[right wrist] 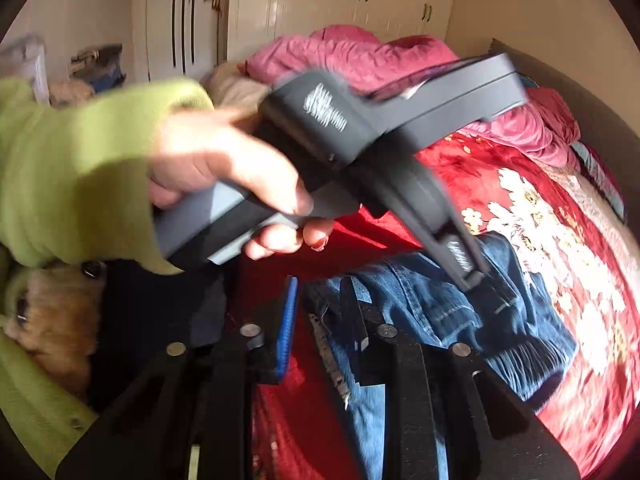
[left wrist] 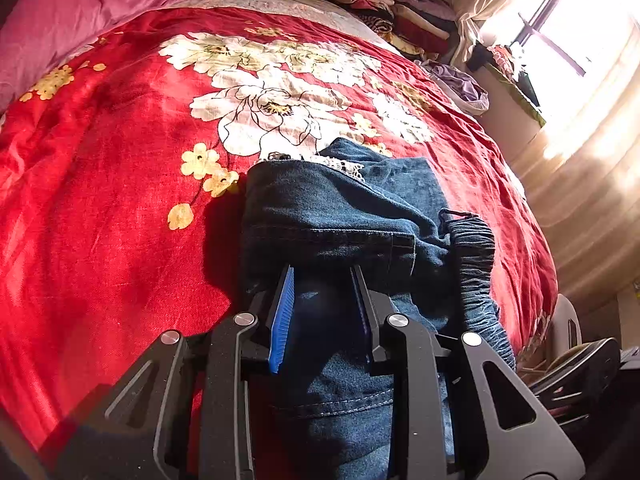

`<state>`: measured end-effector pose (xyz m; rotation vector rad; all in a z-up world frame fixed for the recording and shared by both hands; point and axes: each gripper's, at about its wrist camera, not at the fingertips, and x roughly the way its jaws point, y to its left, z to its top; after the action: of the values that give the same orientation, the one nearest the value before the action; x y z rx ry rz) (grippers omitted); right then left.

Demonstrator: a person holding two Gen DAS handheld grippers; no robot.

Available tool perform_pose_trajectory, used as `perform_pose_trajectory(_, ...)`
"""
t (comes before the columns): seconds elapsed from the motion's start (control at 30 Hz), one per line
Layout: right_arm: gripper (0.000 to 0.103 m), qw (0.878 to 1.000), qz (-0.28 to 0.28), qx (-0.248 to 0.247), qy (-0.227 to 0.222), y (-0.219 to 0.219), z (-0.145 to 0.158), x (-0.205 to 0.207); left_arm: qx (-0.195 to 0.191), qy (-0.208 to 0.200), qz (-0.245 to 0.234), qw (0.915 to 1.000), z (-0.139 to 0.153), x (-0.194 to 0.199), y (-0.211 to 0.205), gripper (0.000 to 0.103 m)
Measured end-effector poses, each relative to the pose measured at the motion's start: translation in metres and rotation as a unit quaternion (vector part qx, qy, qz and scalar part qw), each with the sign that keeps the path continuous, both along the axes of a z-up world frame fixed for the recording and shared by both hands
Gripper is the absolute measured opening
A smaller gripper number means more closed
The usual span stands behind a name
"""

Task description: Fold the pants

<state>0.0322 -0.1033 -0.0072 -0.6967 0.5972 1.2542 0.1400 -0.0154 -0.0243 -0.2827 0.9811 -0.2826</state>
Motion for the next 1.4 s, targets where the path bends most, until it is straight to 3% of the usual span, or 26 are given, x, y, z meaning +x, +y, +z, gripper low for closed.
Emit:
perform_pose_trajectory(0.1, 0.024, 0.999, -0.001, -0.029, -0.024, 0.017, -0.017, -0.006, 0.0, -0.001, -0.002, 1.0, 0.0, 0.0, 0.0, 0.023)
perform_pose_trajectory(0.13, 0.013, 0.999, -0.002, -0.035, -0.011, 0.019, -0.021, -0.005, -0.001, -0.001, -0.003, 1.0, 0.0, 0.0, 0.0, 0.024)
perform_pose_trajectory(0.17, 0.009, 0.999, -0.002, -0.037, 0.007, 0.018, -0.022, -0.004, -0.002, -0.001, -0.004, 1.0, -0.001, 0.0, 0.0, 0.026)
perform_pose_trajectory(0.4, 0.008, 0.999, 0.0, -0.029, 0.043, -0.001, -0.027, -0.003, -0.01, -0.004, -0.003, 0.9999, -0.002, 0.0, 0.0, 0.027)
perform_pose_trajectory(0.53, 0.015, 0.998, -0.008, -0.018, 0.057, -0.003, -0.028, -0.005, -0.009, -0.01, 0.003, 0.9999, 0.0, -0.005, -0.001, 0.027)
perform_pose_trajectory(0.67, 0.021, 0.997, -0.02, 0.002, 0.071, -0.014, -0.016, -0.001, -0.005, -0.018, 0.001, 0.9998, 0.004, -0.011, -0.005, 0.038)
perform_pose_trajectory(1.03, 0.04, 0.995, -0.06, 0.038, 0.071, -0.052, 0.016, 0.009, 0.012, -0.026, 0.001, 0.9996, 0.012, -0.019, -0.013, 0.042)
perform_pose_trajectory(1.4, 0.041, 0.987, -0.136, 0.064, 0.049, -0.081, 0.038, 0.02, 0.037, -0.037, 0.009, 0.9986, 0.023, -0.032, -0.015, 0.05)
